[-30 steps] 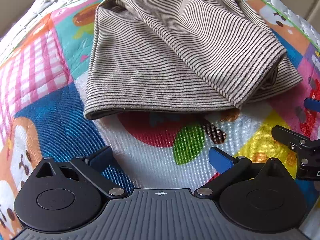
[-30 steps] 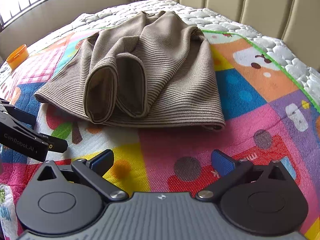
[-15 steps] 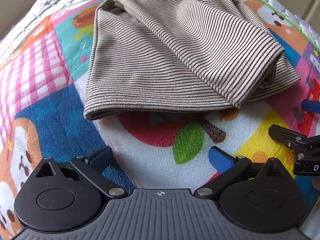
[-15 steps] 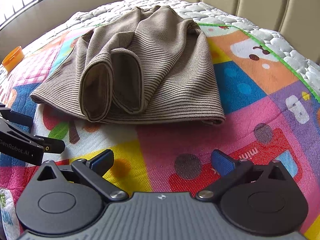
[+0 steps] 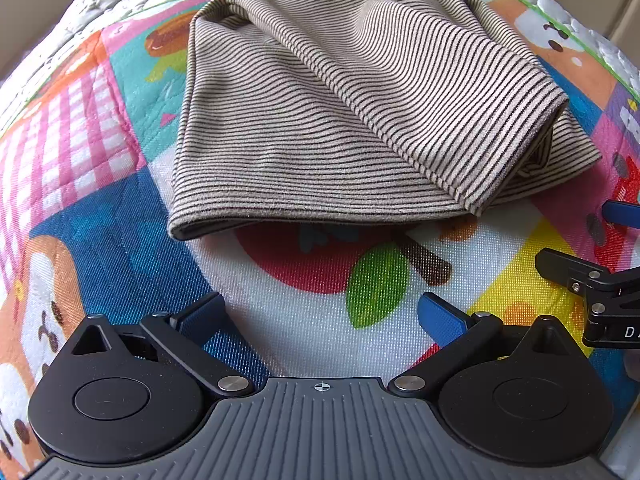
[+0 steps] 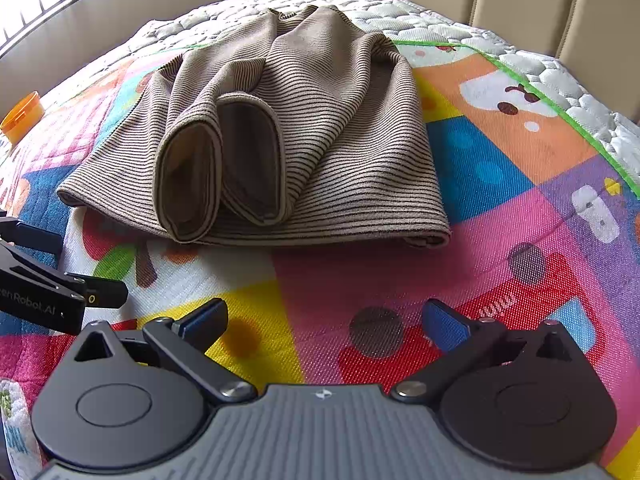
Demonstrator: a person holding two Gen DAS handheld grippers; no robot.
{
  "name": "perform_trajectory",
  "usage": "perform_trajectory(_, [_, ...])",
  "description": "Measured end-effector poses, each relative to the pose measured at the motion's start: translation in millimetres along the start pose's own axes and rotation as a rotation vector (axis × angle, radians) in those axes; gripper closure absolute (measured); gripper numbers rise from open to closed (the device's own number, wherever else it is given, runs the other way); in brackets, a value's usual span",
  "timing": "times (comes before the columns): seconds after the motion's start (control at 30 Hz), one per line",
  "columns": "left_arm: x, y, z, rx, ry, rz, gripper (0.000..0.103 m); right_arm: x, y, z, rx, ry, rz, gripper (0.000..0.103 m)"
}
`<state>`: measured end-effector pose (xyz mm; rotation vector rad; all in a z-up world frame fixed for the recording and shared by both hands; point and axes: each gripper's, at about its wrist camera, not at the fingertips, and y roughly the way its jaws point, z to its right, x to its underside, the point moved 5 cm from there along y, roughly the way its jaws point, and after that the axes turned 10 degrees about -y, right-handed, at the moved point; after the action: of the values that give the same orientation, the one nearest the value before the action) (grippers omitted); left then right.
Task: Fold clothes
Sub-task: 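Approach the crumpled striped shirt with both grippers open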
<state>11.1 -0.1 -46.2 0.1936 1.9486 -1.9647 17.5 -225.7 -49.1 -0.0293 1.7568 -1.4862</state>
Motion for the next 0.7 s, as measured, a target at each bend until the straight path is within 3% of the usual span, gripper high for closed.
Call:
perform_trajectory(0.27, [11,-10,2,0.004,-0.01,0.017,0.0,-4,-2,1,0.002,0.0,0.0,0.0])
perform_trajectory(0.37, [11,-14,0,0.005,-0.022,0.037,0.0,-8,-10,2,-0.014,0.024,0.056,0.0])
perform_trajectory(0.5, [6,-24,0,0.001,-0.031,0.108,0.0,-19,-28,1,0.007,0.013,0.171,0.0])
perform_trajectory(0.7, [-3,-41,4,0.021,-0.025,0.208,0.0,-23,-31,9,0.037,0.028,0.187,0.0])
